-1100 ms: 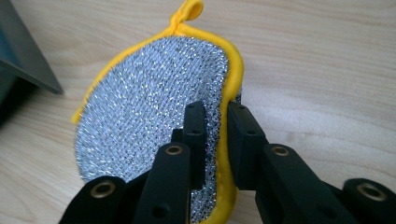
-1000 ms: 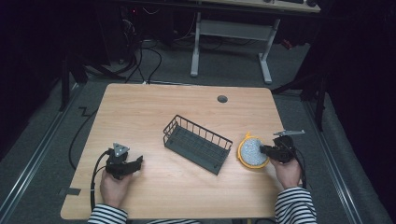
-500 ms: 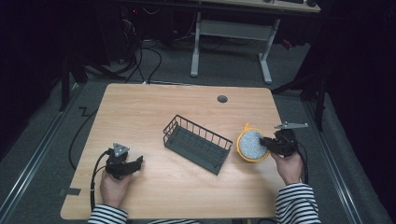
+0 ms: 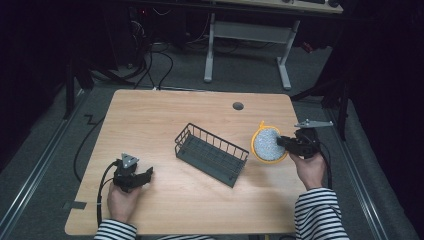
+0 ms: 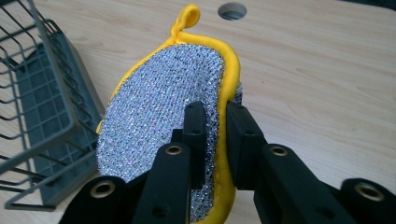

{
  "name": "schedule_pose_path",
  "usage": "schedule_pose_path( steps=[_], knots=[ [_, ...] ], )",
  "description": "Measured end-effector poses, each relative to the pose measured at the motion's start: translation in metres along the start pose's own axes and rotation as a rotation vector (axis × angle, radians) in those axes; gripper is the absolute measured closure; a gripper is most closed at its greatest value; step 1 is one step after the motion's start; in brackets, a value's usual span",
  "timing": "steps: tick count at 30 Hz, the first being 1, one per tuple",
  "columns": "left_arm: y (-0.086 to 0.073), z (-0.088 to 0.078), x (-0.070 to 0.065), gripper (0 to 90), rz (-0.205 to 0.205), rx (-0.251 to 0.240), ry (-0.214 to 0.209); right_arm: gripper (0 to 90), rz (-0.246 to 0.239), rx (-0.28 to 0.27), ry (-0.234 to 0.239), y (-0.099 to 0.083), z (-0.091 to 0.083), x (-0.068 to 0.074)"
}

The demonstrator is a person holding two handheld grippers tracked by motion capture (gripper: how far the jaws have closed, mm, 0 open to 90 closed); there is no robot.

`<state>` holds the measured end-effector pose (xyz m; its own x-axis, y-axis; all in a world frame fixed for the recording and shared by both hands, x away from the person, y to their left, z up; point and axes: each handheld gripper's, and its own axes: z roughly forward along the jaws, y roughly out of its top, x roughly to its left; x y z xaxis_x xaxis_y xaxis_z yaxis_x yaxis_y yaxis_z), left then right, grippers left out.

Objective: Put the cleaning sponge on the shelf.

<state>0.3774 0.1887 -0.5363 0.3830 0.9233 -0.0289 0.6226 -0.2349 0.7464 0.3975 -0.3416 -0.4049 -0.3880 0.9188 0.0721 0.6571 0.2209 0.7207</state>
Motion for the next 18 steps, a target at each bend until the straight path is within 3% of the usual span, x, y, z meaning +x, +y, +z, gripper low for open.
schedule_pose_path(
  steps=[9, 14, 18],
  knots=[
    [0.000, 0.000, 0.000, 32.8, -0.003, 0.000, -0.003, 79.5, -0.057, -0.038, 0.022, 0.031, -0.011, 0.017],
    [0.000, 0.000, 0.000, 32.8, -0.004, -0.002, -0.004, 79.5, -0.108, -0.056, 0.051, 0.048, -0.012, 0.036],
    [0.000, 0.000, 0.000, 32.7, -0.004, -0.002, -0.004, 79.5, -0.152, -0.048, 0.081, 0.056, -0.002, 0.055]
  ],
)
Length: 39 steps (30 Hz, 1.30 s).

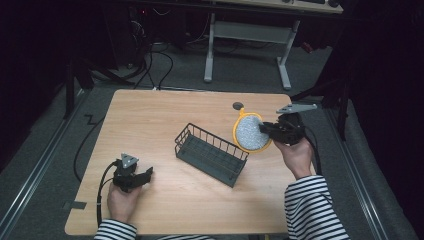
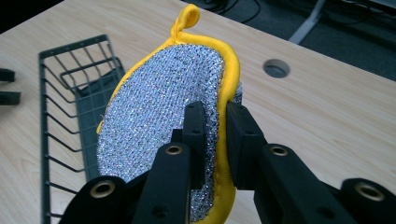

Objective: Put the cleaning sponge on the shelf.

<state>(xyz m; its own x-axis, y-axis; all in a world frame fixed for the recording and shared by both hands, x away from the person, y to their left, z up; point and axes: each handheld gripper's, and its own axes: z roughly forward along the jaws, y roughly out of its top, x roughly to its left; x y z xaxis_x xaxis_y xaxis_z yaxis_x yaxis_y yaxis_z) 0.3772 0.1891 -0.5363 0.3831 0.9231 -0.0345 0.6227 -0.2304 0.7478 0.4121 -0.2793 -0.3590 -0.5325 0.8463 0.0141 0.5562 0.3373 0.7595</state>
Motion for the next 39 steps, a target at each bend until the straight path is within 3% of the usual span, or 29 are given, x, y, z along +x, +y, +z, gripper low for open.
schedule_pose_path(
  steps=[12, 22, 39],
  knots=[
    [0.000, 0.000, 0.000, 32.5, 0.000, 0.000, 0.000, 79.3, -0.070, 0.035, 0.069, 0.012, 0.037, 0.034],
    [0.000, 0.000, 0.000, 32.4, 0.003, 0.001, 0.002, 79.0, -0.090, 0.058, 0.080, 0.008, 0.053, 0.044],
    [0.000, 0.000, 0.000, 32.5, 0.000, 0.000, 0.001, 77.3, -0.190, 0.129, 0.100, -0.002, 0.070, 0.065]
  ],
)
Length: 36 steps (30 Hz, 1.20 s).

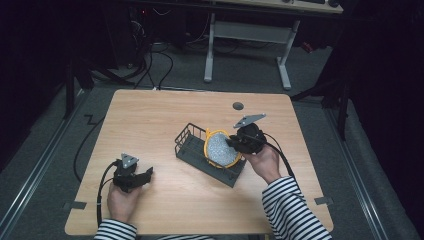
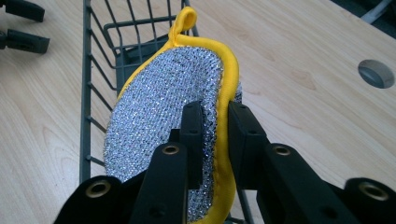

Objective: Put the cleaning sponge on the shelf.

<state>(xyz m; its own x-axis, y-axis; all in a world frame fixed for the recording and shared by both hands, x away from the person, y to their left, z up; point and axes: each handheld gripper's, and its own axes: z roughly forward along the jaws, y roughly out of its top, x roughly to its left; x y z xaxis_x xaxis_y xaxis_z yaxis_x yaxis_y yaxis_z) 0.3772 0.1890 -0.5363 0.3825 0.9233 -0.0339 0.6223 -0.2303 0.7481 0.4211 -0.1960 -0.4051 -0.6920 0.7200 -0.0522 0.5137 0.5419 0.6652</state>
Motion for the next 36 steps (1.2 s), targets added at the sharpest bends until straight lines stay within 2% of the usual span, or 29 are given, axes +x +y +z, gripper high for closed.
schedule_pose_path(
  steps=[6, 11, 15, 21, 25, 28, 32, 36],
  knots=[
    [0.000, 0.000, 0.001, 32.4, -0.007, -0.003, -0.006, 73.4, 0.014, 0.016, 0.023, -0.003, 0.004, 0.002],
    [0.000, 0.000, 0.001, 32.4, -0.005, -0.003, -0.005, 55.7, 0.069, -0.018, 0.026, -0.007, -0.001, -0.004],
    [0.000, 0.000, 0.000, 32.5, -0.003, -0.002, -0.003, 46.8, 0.077, -0.073, -0.007, -0.008, -0.013, -0.006],
    [0.000, 0.000, 0.000, 32.5, -0.002, -0.001, -0.003, 46.6, 0.146, -0.159, -0.033, -0.016, -0.039, -0.021],
    [0.000, 0.000, 0.000, 32.5, -0.003, -0.002, -0.003, 47.8, 0.180, -0.191, -0.056, -0.025, -0.056, -0.031],
    [0.000, 0.000, 0.000, 32.5, -0.004, -0.002, -0.003, 48.7, 0.216, -0.223, -0.061, -0.035, -0.068, -0.038],
    [0.000, 0.000, 0.000, 32.5, -0.004, -0.002, -0.003, 49.1, 0.256, -0.233, -0.095, -0.050, -0.081, -0.048],
    [0.000, 0.000, 0.000, 32.6, -0.005, -0.002, -0.003, 49.8, 0.300, -0.269, -0.111, -0.066, -0.095, -0.055]
  ],
)
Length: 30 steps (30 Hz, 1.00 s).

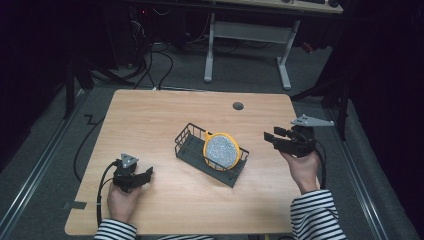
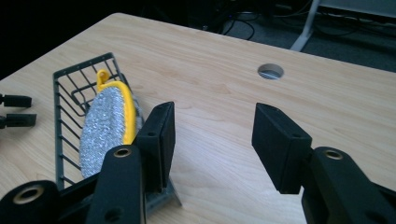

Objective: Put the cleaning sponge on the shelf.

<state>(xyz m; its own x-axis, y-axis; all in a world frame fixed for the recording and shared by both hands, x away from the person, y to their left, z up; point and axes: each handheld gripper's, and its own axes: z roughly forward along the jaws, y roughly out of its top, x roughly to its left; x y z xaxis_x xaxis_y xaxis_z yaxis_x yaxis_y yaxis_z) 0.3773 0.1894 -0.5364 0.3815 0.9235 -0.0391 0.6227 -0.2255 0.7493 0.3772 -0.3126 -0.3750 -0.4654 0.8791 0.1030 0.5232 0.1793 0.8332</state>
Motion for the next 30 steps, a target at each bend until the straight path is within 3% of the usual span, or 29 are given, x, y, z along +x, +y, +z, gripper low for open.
schedule_pose_path(
  steps=[7, 16, 30],
  knots=[
    [0.000, 0.000, 0.000, 32.7, -0.001, 0.000, -0.001, 50.1, 0.052, -0.021, -0.044, -0.022, -0.018, -0.017],
    [0.000, 0.000, 0.000, 32.7, -0.002, 0.000, -0.001, 50.1, 0.136, -0.023, -0.069, -0.061, -0.026, -0.034],
    [0.000, 0.000, 0.000, 32.7, -0.001, 0.000, -0.001, 49.0, 0.205, 0.001, -0.091, -0.108, -0.016, -0.042]
  ],
)
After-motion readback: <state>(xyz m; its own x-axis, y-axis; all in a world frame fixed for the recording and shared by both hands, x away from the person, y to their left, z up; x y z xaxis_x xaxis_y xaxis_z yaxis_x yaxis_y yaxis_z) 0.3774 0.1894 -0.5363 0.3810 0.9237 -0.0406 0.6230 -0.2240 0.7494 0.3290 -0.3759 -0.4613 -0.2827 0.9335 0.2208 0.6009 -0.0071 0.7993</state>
